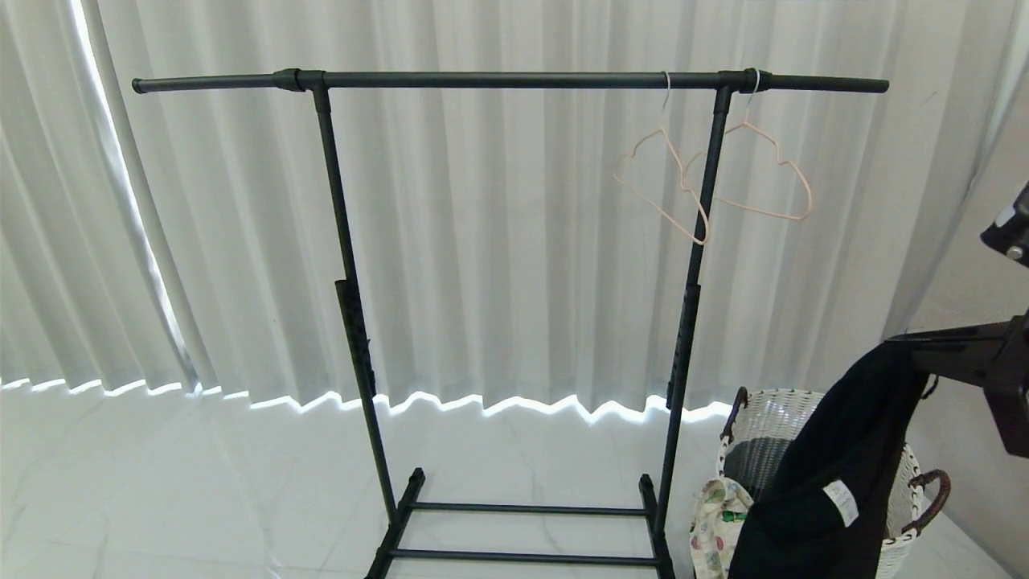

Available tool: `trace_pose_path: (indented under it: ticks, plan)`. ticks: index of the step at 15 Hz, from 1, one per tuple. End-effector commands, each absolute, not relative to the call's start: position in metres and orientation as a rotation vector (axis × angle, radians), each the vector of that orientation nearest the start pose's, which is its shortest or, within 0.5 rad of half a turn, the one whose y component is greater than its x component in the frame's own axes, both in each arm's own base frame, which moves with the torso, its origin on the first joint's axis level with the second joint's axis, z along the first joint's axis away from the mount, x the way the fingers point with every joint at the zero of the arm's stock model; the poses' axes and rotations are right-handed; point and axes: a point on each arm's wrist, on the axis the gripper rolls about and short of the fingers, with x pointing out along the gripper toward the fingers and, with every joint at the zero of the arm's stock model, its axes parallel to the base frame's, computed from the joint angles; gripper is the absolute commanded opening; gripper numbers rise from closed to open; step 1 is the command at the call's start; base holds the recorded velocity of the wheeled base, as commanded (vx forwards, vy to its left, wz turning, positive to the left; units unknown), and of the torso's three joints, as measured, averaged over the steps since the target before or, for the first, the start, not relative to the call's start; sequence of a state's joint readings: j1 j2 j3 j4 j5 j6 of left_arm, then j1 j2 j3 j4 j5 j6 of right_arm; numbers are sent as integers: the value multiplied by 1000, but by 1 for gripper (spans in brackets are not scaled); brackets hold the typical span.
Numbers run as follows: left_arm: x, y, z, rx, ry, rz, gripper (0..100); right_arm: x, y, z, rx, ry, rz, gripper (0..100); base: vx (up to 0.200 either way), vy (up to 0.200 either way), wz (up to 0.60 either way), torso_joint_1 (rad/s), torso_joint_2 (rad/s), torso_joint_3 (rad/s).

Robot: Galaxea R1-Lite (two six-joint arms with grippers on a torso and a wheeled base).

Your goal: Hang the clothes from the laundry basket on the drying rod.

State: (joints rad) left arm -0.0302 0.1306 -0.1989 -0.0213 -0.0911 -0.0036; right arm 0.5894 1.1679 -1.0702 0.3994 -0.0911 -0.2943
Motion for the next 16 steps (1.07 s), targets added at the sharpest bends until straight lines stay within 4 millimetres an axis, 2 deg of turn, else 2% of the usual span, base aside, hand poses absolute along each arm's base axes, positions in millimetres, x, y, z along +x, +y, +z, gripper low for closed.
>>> trace_pose_path:
  ticks: [1, 2, 3, 5, 6, 7, 8, 9, 10, 11, 12, 14, 16]
  plan:
    - [25, -5, 228, -27, 6, -224, 100, 133, 102, 278, -451, 430, 654, 0, 0, 0, 0, 0, 0, 0]
    - [47, -12, 243, -26, 46, -315, 100, 135, 108, 279, -427, 426, 709, 0, 0, 0, 0, 0, 0, 0]
    - [68, -21, 250, -26, 88, -396, 100, 137, 115, 280, -402, 404, 758, 0, 0, 0, 0, 0, 0, 0]
    - [103, -42, 245, -6, 174, -504, 100, 140, 126, 284, -371, 365, 812, 0, 0, 0, 0, 0, 0, 0]
    - [125, -61, 235, 32, 249, -570, 100, 142, 132, 287, -332, 354, 828, 0, 0, 0, 0, 0, 0, 0]
    - [132, -69, 233, 49, 264, -602, 100, 142, 133, 288, -318, 352, 838, 0, 0, 0, 0, 0, 0, 0]
    - [152, -97, 228, 83, 284, -697, 100, 141, 134, 290, -280, 357, 881, 0, 0, 0, 0, 0, 0, 0]
    - [162, -116, 226, 91, 287, -751, 100, 141, 135, 290, -271, 359, 904, 0, 0, 0, 0, 0, 0, 0]
    - [167, -126, 224, 94, 291, -774, 100, 141, 135, 290, -269, 359, 915, 0, 0, 0, 0, 0, 0, 0]
    - [176, -150, 215, 109, 322, -831, 100, 140, 136, 292, -256, 355, 955, 0, 0, 0, 0, 0, 0, 0]
    - [178, -166, 209, 120, 332, -876, 100, 140, 136, 293, -248, 355, 979, 0, 0, 0, 0, 0, 0, 0]
    - [174, -192, 204, 137, 338, -961, 100, 145, 141, 290, -251, 365, 987, 0, 0, 0, 0, 0, 0, 0]
    - [169, -214, 186, 175, 397, -1024, 100, 154, 155, 287, -245, 344, 1004, 0, 0, 0, 0, 0, 0, 0]
